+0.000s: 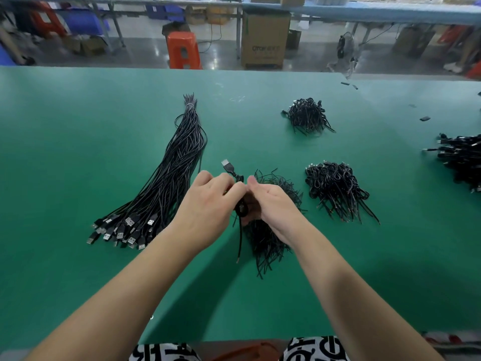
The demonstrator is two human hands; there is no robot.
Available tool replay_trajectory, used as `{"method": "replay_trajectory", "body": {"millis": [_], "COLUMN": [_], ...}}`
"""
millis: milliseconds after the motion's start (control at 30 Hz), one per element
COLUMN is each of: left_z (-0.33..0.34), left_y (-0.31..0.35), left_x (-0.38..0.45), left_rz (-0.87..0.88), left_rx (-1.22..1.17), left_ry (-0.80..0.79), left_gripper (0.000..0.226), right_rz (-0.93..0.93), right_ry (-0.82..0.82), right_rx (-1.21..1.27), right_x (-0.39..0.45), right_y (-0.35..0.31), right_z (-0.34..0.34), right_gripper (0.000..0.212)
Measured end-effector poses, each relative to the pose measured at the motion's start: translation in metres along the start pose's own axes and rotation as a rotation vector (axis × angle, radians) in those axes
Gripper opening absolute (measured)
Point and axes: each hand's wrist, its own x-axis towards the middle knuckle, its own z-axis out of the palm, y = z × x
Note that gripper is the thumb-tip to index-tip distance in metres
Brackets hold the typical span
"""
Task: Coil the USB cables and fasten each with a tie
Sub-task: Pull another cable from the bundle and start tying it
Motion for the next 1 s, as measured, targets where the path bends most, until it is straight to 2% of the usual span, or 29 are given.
{"method": "replay_trajectory", "body": {"millis": [67,200,400,567,700,867,1000], "left_z": [0.001,0.0,-0.004,-0.009,-0.009,-0.004,0.001], "left_y": [-0.004,-0.006,-0.003,0.005,0.007,0.001,-0.006], "left_x": [0.0,0.0,0.001,0.002,0.001,-0.002,-0.004], "left_rz": [0.009,-0.031,-0.082,-0.172,-0.25,-0.392,-0.44], "left_rx": [0.001,-0.031,-0.079,-0.182,-0.373,-0.46,-0.501], "left_ry": [0.005,0.021,0.024,0.074,0.093,0.15,0.127], "left_gripper": [0.03,0.026,0.013,0.005,0.004,0.028,0.037], "right_rz": [-0.006,-0.077,-0.136,-0.116,-0.118,-0.054,-0.025], "right_ry": [-0.061,-0.101,-0.13,-0.093,-0.158,-0.201,-0.205], "right_rx": [0.019,-0.06,-0.117,-0.01,0.086,0.163,0.158], "right_x": [-0.002,-0.004,-0.005,-0.004,-0.006,-0.006,-0.005], "right_y": [0.0,0.0,-0.003,-0.001,-0.003,-0.005,-0.004], "right_z": [-0.002,-0.007,-0.003,-0.007,-0.011,-0.022,-0.027], "right_gripper": [0.05,0.035,0.026,0.028,0.023,0.02,0.017]}}
